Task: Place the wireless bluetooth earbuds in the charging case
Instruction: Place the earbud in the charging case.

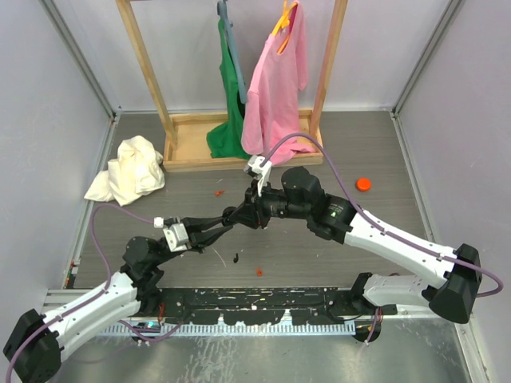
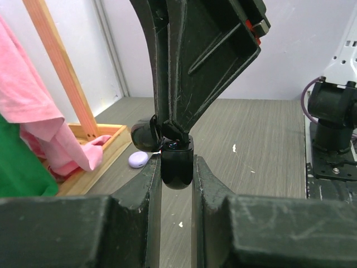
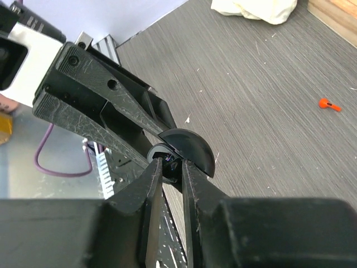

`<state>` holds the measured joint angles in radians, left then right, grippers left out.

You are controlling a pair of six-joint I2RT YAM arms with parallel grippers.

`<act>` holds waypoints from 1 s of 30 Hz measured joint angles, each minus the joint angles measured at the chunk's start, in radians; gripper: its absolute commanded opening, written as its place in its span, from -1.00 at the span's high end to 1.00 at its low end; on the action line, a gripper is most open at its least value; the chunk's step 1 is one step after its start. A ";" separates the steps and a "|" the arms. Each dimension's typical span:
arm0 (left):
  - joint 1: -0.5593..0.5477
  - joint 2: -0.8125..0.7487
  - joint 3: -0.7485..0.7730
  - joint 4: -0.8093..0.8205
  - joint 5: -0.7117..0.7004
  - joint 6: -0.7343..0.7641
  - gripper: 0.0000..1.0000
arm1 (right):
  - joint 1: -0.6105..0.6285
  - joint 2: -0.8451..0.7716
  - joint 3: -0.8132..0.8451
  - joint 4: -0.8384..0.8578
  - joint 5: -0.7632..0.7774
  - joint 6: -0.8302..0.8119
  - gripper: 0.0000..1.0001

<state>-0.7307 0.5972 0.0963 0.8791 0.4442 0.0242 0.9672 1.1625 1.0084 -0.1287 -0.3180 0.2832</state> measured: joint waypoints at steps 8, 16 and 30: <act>0.005 0.031 0.021 -0.019 0.093 -0.021 1.00 | -0.027 0.014 0.051 -0.113 -0.159 -0.241 0.54; 0.006 0.086 0.050 -0.025 0.186 -0.048 0.99 | -0.034 0.038 0.106 -0.235 -0.283 -0.486 0.36; 0.006 0.127 0.076 -0.029 0.206 -0.058 1.00 | -0.021 0.083 0.163 -0.267 -0.348 -0.583 0.08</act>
<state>-0.7246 0.7238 0.1726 0.8505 0.6506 -0.0334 0.9463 1.2457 1.1717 -0.3958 -0.6662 -0.3000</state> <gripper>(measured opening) 0.187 0.427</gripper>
